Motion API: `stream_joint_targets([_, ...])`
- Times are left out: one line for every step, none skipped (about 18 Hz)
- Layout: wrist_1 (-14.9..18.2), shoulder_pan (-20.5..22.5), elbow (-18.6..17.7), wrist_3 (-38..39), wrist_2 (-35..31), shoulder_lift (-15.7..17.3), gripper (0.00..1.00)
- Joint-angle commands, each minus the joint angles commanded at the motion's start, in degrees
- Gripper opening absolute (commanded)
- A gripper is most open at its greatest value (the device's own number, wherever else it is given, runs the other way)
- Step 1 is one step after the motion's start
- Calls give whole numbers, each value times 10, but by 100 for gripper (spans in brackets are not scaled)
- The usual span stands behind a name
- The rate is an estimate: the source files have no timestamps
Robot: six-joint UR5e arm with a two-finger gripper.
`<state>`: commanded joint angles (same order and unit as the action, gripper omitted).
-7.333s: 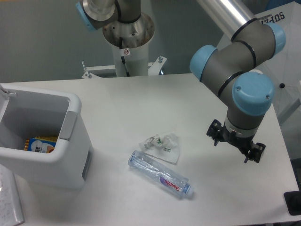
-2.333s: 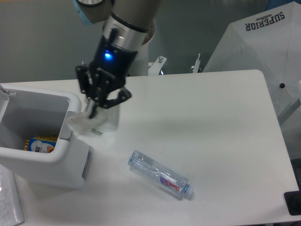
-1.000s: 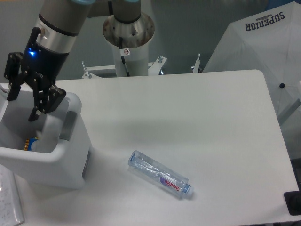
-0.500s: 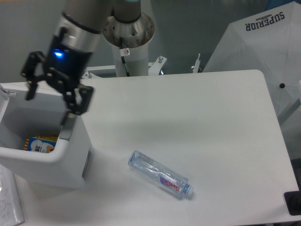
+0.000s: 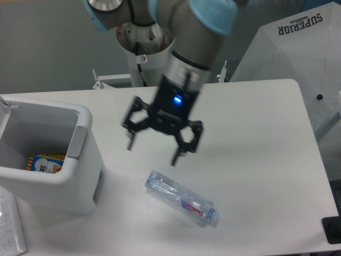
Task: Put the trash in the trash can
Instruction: 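Move the open gripper over the clear water bottle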
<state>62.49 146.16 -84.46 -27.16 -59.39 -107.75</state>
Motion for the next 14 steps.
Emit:
stream_joint_targets([0, 0, -1, 8, -28, -9, 100])
stream_joint_targets([1, 0, 2, 11, -54, -14, 100])
stream_joint_targets([1, -2, 1, 12, -71, -15, 100])
stream_joint_targets([1, -3, 3, 17, -77, -21, 100])
stream_joint_targets([1, -3, 3, 30, -78, -31, 100])
stream_joint_targets([0, -4, 3, 50, -78, -40, 100])
stream_joint_targets([-2, -4, 6, 78, -79, -50, 100])
stream_joint_targets([-7, -4, 7, 110, -83, -56, 100])
stream_joint_targets([-17, -4, 8, 140, -84, -60, 100])
stream_joint_targets([-30, -4, 8, 162, -85, -66, 100])
stream_joint_targets([-46, -4, 10, 184, -86, -74, 100])
stream_joint_targets([-59, -4, 15, 208, -87, -83, 100])
stream_joint_targets([-64, -4, 20, 228, -97, -91, 100])
stream_joint_targets([-64, -10, 24, 251, -140, -101, 100])
